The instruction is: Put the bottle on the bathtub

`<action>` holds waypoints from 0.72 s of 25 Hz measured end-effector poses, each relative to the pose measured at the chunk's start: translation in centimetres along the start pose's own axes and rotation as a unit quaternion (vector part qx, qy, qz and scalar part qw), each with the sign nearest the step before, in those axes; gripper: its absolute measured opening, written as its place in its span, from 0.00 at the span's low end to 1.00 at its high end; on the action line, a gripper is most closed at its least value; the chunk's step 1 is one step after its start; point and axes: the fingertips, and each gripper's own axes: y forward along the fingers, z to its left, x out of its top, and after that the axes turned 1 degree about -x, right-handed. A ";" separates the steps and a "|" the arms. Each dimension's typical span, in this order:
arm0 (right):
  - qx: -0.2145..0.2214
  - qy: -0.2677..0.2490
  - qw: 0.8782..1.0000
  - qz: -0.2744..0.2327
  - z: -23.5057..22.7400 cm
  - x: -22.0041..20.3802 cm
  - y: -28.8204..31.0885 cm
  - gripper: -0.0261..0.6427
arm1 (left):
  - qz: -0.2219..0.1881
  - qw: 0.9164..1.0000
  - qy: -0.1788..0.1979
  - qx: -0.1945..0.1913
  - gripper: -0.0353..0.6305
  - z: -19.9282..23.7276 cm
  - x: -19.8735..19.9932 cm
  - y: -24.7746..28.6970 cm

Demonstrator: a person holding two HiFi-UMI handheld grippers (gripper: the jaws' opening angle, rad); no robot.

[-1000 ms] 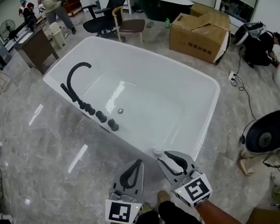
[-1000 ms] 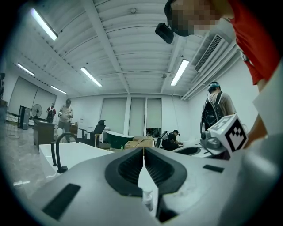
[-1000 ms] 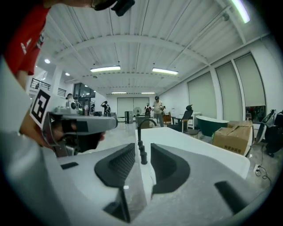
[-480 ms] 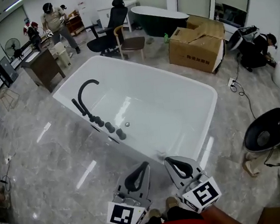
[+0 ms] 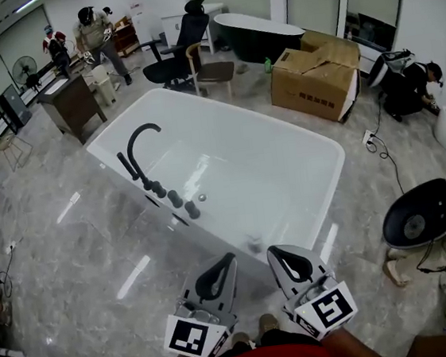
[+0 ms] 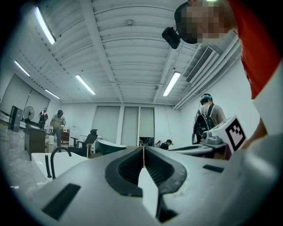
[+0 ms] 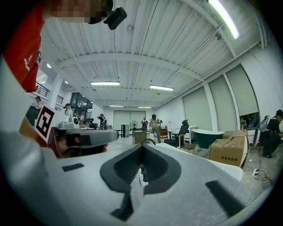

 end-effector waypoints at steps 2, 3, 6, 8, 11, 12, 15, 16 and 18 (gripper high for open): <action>0.004 -0.002 1.000 0.001 0.3 0.0 -0.1 0.04 | -0.002 1.000 0.000 0.001 0.07 0.0 0.1 -0.1; 0.006 -0.002 1.000 0.001 0.4 0.1 -0.1 0.04 | -0.003 1.000 0.000 0.002 0.07 0.0 0.2 -0.1; 0.009 -0.003 1.000 0.002 0.6 0.1 0.0 0.04 | -0.003 1.000 0.001 0.004 0.07 0.1 0.4 -0.2; 0.011 -0.004 1.000 0.004 0.7 0.1 0.1 0.04 | -0.003 1.000 0.001 0.007 0.07 0.2 0.5 -0.3; 0.011 -0.002 1.000 0.006 0.6 -0.1 0.2 0.04 | -0.001 1.000 0.000 0.009 0.07 0.4 0.3 -0.3; 0.010 -0.002 1.000 0.007 0.5 -0.2 0.1 0.05 | 0.000 1.000 -0.001 0.009 0.07 0.4 0.2 -0.2; 0.009 0.000 1.000 0.008 0.4 -0.5 0.1 0.04 | 0.001 1.000 -0.001 0.007 0.07 0.4 -0.1 -0.2; 0.008 0.001 1.000 0.009 0.4 -0.6 0.1 0.05 | 0.001 1.000 -0.002 0.007 0.07 0.3 -0.2 -0.1; 0.007 0.002 1.000 0.009 0.2 -0.8 0.1 0.04 | 0.001 1.000 -0.002 0.006 0.07 0.3 -0.3 0.0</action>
